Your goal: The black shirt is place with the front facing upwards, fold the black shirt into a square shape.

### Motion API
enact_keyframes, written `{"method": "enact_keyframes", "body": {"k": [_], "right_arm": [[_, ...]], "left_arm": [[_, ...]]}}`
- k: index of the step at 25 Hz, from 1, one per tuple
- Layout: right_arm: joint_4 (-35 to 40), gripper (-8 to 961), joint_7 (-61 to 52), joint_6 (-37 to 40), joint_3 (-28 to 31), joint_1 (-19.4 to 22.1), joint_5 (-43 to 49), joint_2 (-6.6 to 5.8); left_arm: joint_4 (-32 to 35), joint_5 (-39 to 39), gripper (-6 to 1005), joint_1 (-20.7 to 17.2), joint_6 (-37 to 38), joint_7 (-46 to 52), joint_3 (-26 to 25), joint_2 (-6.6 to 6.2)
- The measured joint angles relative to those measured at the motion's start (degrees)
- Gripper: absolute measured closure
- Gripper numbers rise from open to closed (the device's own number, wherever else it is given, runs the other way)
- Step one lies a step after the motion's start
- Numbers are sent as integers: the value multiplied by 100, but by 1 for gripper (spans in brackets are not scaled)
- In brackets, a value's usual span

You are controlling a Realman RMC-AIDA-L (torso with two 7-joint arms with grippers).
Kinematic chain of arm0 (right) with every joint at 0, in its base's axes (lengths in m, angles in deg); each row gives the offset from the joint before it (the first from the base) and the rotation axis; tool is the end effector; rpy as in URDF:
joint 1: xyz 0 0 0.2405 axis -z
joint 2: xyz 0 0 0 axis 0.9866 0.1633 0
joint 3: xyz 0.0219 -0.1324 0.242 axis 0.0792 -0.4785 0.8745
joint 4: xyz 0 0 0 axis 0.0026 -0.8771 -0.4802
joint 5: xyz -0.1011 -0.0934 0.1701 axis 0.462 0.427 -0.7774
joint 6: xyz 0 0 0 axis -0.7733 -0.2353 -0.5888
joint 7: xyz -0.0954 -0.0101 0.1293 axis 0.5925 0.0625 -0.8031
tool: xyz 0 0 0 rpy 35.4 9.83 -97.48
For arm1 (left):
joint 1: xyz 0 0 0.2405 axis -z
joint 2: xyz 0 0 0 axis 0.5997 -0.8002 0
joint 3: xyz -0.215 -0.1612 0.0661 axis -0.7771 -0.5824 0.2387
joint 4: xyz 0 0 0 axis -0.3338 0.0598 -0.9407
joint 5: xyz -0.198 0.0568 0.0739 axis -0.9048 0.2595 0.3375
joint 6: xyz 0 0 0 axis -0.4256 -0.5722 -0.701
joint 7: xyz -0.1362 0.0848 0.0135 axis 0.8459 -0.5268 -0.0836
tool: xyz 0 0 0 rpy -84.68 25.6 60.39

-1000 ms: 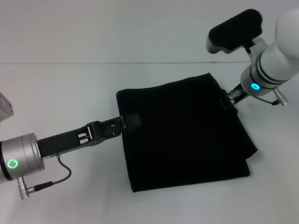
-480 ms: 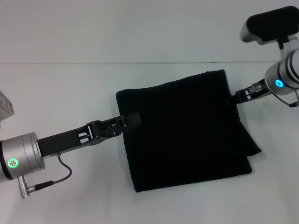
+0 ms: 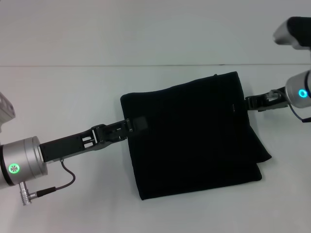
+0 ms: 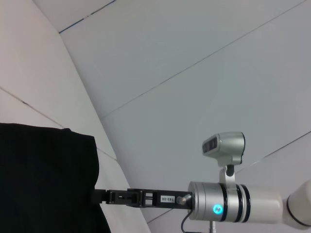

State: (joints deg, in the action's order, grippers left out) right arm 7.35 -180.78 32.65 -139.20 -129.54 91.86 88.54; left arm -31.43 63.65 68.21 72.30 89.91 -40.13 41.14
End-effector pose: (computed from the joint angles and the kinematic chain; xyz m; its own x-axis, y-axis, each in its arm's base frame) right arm 0.2541 0.4784 -0.0270 0.4542 -0.8402 -0.2963 -0.8098 -0.2507 -0.5305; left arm -0.2673 0.3344 -0.0388 0.1317 0.8105 0.5707 0.7695 -0.4466 0.4566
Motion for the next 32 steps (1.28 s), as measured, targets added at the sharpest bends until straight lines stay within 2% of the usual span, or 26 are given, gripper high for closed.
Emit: {"method": "enact_keyframes", "body": {"k": [4, 9, 13, 15, 17, 23, 32], "right_arm": [[-8, 68, 442, 223, 389, 226, -582, -126], [-11, 69, 1356, 942, 953, 439, -1697, -272], [-12, 69, 1505, 1401, 1054, 449, -1938, -351], [-12, 69, 1509, 1570, 1004, 410, -1937, -350], [-35, 69, 1494, 1747, 790, 333, -1891, -297], [-283, 68, 1428, 1770, 429, 268, -1867, -276], [-619, 68, 1450, 1483, 387, 328, -1634, -277]], "left_arm": [[12, -2, 294, 3, 7, 0, -1, 0], [18, -3, 297, 2, 7, 1, 0, -1], [23, -2, 299, 1, 7, 14, 0, -9], [25, -2, 300, 1, 7, 21, 0, -9], [27, -3, 301, 1, 5, 30, -3, -9], [27, -2, 304, -2, 1, 35, -9, -10], [25, 0, 308, -31, 1, 45, -24, -12]]}}
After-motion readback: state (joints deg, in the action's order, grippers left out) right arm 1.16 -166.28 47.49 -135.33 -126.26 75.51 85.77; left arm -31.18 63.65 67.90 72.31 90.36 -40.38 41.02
